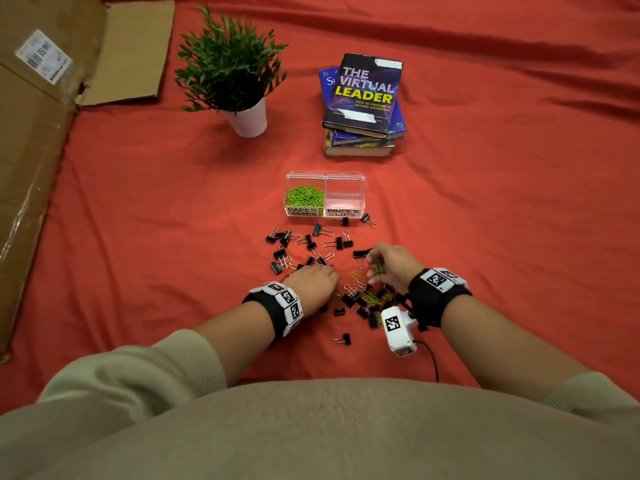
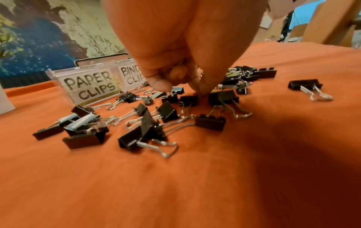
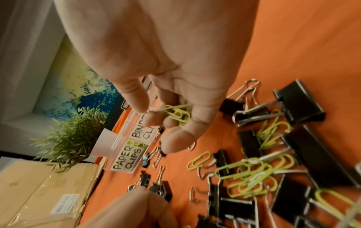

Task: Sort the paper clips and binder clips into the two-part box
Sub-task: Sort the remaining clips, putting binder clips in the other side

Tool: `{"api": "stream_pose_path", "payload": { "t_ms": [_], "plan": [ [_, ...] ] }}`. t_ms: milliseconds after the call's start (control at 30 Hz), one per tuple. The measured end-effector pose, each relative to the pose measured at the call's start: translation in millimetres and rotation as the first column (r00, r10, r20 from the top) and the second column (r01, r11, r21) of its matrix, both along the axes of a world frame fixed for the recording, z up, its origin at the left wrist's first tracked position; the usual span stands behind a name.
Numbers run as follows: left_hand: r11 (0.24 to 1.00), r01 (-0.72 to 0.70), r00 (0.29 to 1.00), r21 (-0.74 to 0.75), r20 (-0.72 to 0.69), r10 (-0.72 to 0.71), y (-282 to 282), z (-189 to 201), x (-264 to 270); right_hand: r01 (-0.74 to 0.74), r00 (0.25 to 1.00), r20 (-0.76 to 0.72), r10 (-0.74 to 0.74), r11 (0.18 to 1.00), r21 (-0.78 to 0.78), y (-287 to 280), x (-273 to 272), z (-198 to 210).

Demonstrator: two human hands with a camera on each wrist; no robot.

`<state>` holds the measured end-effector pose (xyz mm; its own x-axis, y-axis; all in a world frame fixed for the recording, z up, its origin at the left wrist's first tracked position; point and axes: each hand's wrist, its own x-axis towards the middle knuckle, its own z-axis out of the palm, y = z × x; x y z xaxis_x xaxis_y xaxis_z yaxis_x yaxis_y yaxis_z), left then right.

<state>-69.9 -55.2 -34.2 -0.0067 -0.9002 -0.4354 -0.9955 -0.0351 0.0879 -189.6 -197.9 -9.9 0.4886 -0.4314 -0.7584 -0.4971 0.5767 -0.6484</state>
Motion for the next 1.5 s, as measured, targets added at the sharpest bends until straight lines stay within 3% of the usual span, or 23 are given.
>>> {"api": "stream_pose_path", "payload": {
  "t_ms": [67,133,233,300,400,500,600,733,833,900,967,1000,1033,1067,1100,1167,1200,1267,1333,1433,1500],
  "plan": [
    [1.000,0.010,0.999,0.008,0.046,-0.010,-1,0,0,-0.060,0.997,-0.059,0.056,0.996,-0.066,5,3,-4],
    [1.000,-0.001,0.998,0.022,0.061,0.000,-1,-1,1,-0.303,0.940,-0.241,0.242,0.915,-0.265,8,7,-10],
    [0.998,-0.043,0.999,0.050,0.017,0.042,1,-1,4,-0.707,0.696,-0.585,0.417,0.541,-0.456,14,11,-15],
    [0.989,-0.142,0.987,0.044,-0.064,0.145,2,1,9,-0.813,0.582,-0.680,0.446,0.347,-0.468,21,14,-15],
    [0.907,-0.420,0.852,0.034,-0.328,0.407,3,5,17,-0.850,0.525,-0.705,0.476,0.252,-0.462,26,18,-17],
    [0.811,-0.581,0.687,0.071,-0.492,0.535,4,9,26,-0.877,0.479,-0.718,0.504,0.265,-0.400,28,22,-17],
    [0.756,-0.644,0.604,0.117,-0.530,0.596,4,13,32,-0.843,0.538,-0.666,0.517,0.325,-0.429,25,21,-16],
    [0.681,-0.700,0.470,0.217,-0.578,0.667,2,15,37,-0.626,0.779,-0.405,0.479,0.639,-0.447,12,10,-12],
    [0.637,-0.719,0.371,0.278,-0.621,0.690,-2,14,37,-0.437,0.896,-0.209,0.393,0.865,-0.246,5,7,-4],
    [0.609,-0.716,0.284,0.340,-0.655,0.700,-4,14,35,-0.316,0.946,-0.111,0.304,0.943,-0.105,7,6,1],
    [0.565,-0.720,0.181,0.402,-0.678,0.713,-7,14,32,-0.333,0.940,-0.111,0.322,0.937,-0.103,15,5,2],
    [0.537,-0.723,0.127,0.434,-0.681,0.721,-8,14,31,-0.432,0.899,-0.172,0.404,0.881,-0.190,21,4,1],
    [0.520,-0.721,0.095,0.457,-0.678,0.729,-9,14,28,-0.571,0.819,-0.271,0.506,0.766,-0.294,27,2,0],
    [0.524,-0.719,0.109,0.457,-0.670,0.734,-10,14,26,-0.697,0.717,-0.382,0.583,0.611,-0.375,32,1,-2],
    [0.555,-0.718,0.185,0.420,-0.653,0.734,-11,15,24,-0.792,0.609,-0.488,0.625,0.455,-0.407,38,0,-4],
    [0.666,-0.688,0.428,0.289,-0.579,0.694,-9,13,21,-0.882,0.452,-0.639,0.623,0.207,-0.423,48,-3,-10],
    [0.731,-0.645,0.555,0.221,-0.522,0.648,-8,11,19,-0.893,0.418,-0.677,0.606,0.138,-0.428,52,-4,-13],
    [0.853,-0.504,0.762,0.139,-0.392,0.514,-6,6,16,-0.888,0.430,-0.694,0.577,0.132,-0.441,54,-4,-19],
    [0.920,-0.375,0.876,0.118,-0.279,0.393,-4,1,13,-0.882,0.454,-0.686,0.568,0.180,-0.435,54,-2,-22],
    [0.948,-0.297,0.933,0.115,-0.176,0.313,-4,0,10,-0.879,0.467,-0.672,0.574,0.221,-0.422,49,0,-20],
    [0.957,-0.265,0.948,0.117,-0.149,0.281,-4,0,8,-0.829,0.555,-0.601,0.575,0.322,-0.457,46,-1,-17]
  ]
}}
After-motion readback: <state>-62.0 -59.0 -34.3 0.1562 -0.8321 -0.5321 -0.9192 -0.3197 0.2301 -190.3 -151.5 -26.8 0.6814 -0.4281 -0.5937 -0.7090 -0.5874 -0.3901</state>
